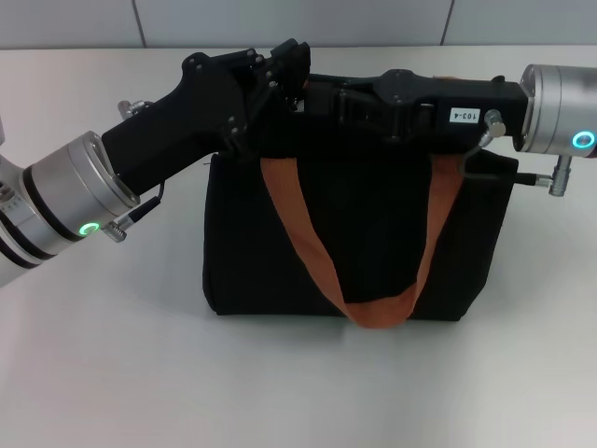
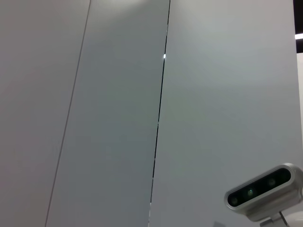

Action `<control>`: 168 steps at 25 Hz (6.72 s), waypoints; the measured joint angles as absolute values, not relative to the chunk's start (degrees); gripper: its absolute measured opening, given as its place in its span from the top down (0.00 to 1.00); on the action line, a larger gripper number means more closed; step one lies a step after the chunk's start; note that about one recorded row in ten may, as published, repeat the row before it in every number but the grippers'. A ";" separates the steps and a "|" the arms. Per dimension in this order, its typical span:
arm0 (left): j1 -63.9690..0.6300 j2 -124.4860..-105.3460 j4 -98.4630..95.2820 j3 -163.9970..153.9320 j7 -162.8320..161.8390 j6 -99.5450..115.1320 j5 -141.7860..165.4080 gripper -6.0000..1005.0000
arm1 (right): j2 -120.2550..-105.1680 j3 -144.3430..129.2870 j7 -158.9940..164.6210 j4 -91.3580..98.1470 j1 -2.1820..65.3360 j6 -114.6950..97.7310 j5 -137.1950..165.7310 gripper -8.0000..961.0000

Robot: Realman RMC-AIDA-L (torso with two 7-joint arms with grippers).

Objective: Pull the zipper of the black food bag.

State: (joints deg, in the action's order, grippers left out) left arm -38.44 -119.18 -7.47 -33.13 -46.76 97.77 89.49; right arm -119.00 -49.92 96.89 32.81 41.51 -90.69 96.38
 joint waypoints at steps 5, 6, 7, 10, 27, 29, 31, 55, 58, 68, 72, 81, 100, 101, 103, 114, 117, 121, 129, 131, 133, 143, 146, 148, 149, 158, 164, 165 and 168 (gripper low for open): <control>-38.41 -119.18 -7.47 -33.13 -46.76 97.87 89.47 0.96 | -119.00 -49.98 98.60 33.18 41.48 -90.37 97.35 0.99; -38.40 -119.17 -7.47 -33.13 -46.76 97.87 89.47 0.96 | -119.00 -49.98 98.60 33.18 41.48 -90.37 97.35 0.99; -38.37 -119.18 -7.47 -33.13 -46.76 97.85 89.47 0.96 | -119.00 -49.99 99.02 33.27 41.48 -90.23 97.75 0.99; -38.26 -119.17 -7.45 -33.13 -46.76 97.85 89.47 0.96 | -119.00 -50.01 100.12 33.58 41.51 -89.77 98.67 0.99; -38.48 -119.18 -7.02 -33.13 -46.67 97.82 89.36 0.96 | -119.01 -49.81 105.22 37.31 40.89 -88.00 101.69 0.99; -38.49 -119.18 -7.03 -33.13 -46.67 97.81 89.36 0.96 | -119.01 -49.77 105.37 37.43 40.86 -87.94 101.70 0.99; -38.50 -119.18 -7.03 -33.13 -46.67 97.81 89.36 0.96 | -119.00 -49.72 105.89 37.75 40.69 -87.83 101.71 0.99; -38.23 -119.18 -7.04 -33.14 -46.67 97.95 88.57 0.96 | -118.93 -49.53 114.61 45.39 36.65 -86.38 105.67 0.96; -38.23 -119.18 -7.07 -33.13 -46.67 97.99 88.55 0.96 | -118.90 -49.39 115.56 46.66 35.68 -86.33 106.08 0.96; -38.10 -119.18 -7.33 -33.14 -46.16 97.67 87.85 0.96 | -118.92 -48.21 118.64 51.47 32.60 -85.71 107.87 0.93; -37.87 -119.16 -7.39 -33.13 -46.05 97.49 87.20 0.96 | -118.90 -46.28 119.48 52.30 32.09 -85.98 109.14 0.92; -37.67 -118.99 -7.55 -32.39 -46.05 96.84 86.90 0.95 | -118.89 -45.61 121.46 57.07 28.58 -86.24 109.91 0.90; -37.69 -118.96 -7.66 -32.34 -46.67 96.54 86.86 0.95 | -118.05 -38.88 111.47 51.58 27.88 -92.80 101.80 0.85; -37.55 -118.94 -7.68 -32.35 -47.13 96.43 86.86 0.95 | -117.88 -37.80 110.09 50.49 27.74 -92.82 100.70 0.84; -37.36 -118.91 -7.82 -32.34 -47.52 96.43 86.86 0.95 | -117.61 -35.68 108.07 49.28 27.19 -93.19 99.09 0.84; -36.90 -118.65 -9.48 -32.87 -50.97 95.89 87.28 0.95 | -115.04 -26.80 84.15 41.67 22.75 -117.70 96.24 0.49; -36.68 -118.65 -10.48 -32.96 -52.61 95.87 87.40 0.95 | -114.86 -28.59 73.90 37.66 21.97 -120.49 100.94 0.39; -35.88 -118.58 -13.13 -33.88 -55.52 95.87 87.59 0.95 | -115.34 -30.47 62.65 34.12 22.01 -120.00 109.86 0.22; -33.19 -118.33 -17.72 -36.47 -60.98 94.59 87.70 0.95 | -117.40 -30.76 55.67 31.12 22.67 -113.72 119.11 0.17; -32.52 -118.26 -18.78 -37.59 -62.56 93.71 87.71 0.95 | -117.50 -30.76 55.17 31.04 22.69 -113.55 119.36 0.17; -31.79 -118.16 -20.24 -39.29 -64.38 92.52 87.73 0.95 | -117.52 -30.76 55.00 30.59 22.95 -113.50 119.41 0.17; -26.12 -112.70 -31.26 -45.84 -74.68 93.29 89.19 0.77 | -118.52 -30.77 54.92 29.63 24.34 -111.59 119.67 0.17; -23.79 -110.50 -31.70 -43.57 -75.81 98.86 89.08 0.66 | -118.91 -30.77 54.87 29.55 24.66 -110.54 119.67 0.17; -22.41 -110.26 -31.77 -41.42 -72.85 104.82 89.04 0.57 | -118.93 -30.76 54.61 29.10 25.12 -110.10 119.66 0.17; -22.11 -110.36 -31.76 -41.22 -71.65 106.50 89.14 0.52 | -118.94 -30.76 54.35 28.81 25.31 -110.00 119.66 0.17; -21.40 -116.49 -31.11 -48.08 -59.11 111.83 100.21 0.17 | -118.91 -32.50 52.51 27.29 25.46 -109.29 119.88 0.17; -20.61 -118.13 -30.28 -48.67 -56.54 109.35 102.70 0.18 | -118.78 -36.25 52.47 26.89 24.99 -106.08 119.93 0.17; -20.65 -118.00 -29.58 -48.95 -56.52 109.09 102.84 0.18 | -118.76 -36.45 52.47 26.89 24.95 -105.89 119.93 0.17; -20.93 -117.78 -28.76 -49.11 -56.51 108.50 103.53 0.18 | -118.74 -36.59 52.47 26.89 24.93 -105.80 119.95 0.17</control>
State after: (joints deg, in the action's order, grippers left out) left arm -20.93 -117.78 -28.76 -49.11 -56.51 108.50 103.53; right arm -118.74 -36.59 52.47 26.89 24.93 -105.80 119.95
